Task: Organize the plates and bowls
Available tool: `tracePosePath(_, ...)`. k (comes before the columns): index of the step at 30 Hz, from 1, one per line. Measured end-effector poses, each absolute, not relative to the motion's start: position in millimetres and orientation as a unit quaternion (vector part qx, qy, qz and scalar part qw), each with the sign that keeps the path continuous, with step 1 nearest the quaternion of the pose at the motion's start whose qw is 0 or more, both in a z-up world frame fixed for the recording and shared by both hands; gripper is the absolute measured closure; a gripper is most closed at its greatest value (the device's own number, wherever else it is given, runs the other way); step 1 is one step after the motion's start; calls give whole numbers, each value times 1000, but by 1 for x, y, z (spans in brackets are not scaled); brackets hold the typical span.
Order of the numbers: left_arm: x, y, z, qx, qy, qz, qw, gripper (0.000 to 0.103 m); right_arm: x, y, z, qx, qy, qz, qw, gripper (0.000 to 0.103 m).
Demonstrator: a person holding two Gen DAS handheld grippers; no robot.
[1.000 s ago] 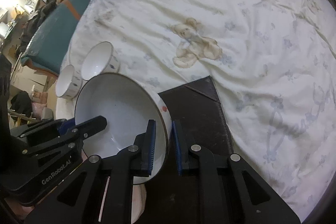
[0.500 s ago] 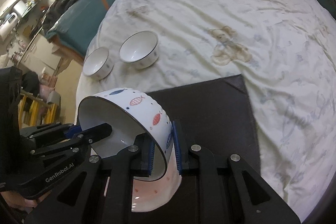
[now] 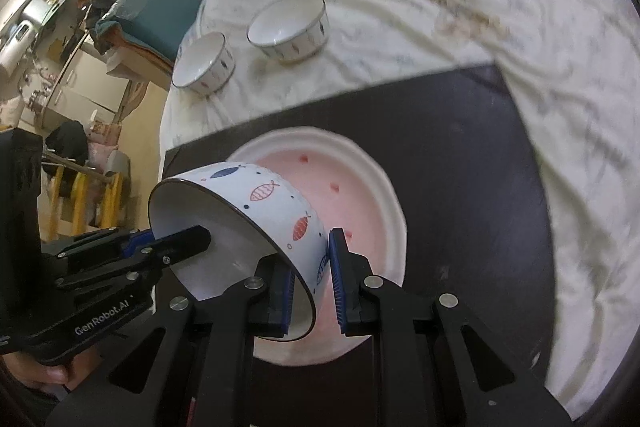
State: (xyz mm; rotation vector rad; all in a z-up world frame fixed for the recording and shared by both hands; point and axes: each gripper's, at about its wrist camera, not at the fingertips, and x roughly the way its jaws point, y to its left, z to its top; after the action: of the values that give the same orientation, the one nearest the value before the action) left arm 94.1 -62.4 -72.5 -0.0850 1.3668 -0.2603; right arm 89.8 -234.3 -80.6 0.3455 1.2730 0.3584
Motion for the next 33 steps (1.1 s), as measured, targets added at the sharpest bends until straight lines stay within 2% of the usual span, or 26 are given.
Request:
tracePosePath(16,111,-53,-113,-61,695,-90,711,92,101,-235,-116,210,631,161,729,84)
tracePosePath(33,139,-59,-119,-76,685,-80,720,92,131,-240,-123,214,629,145,734,84)
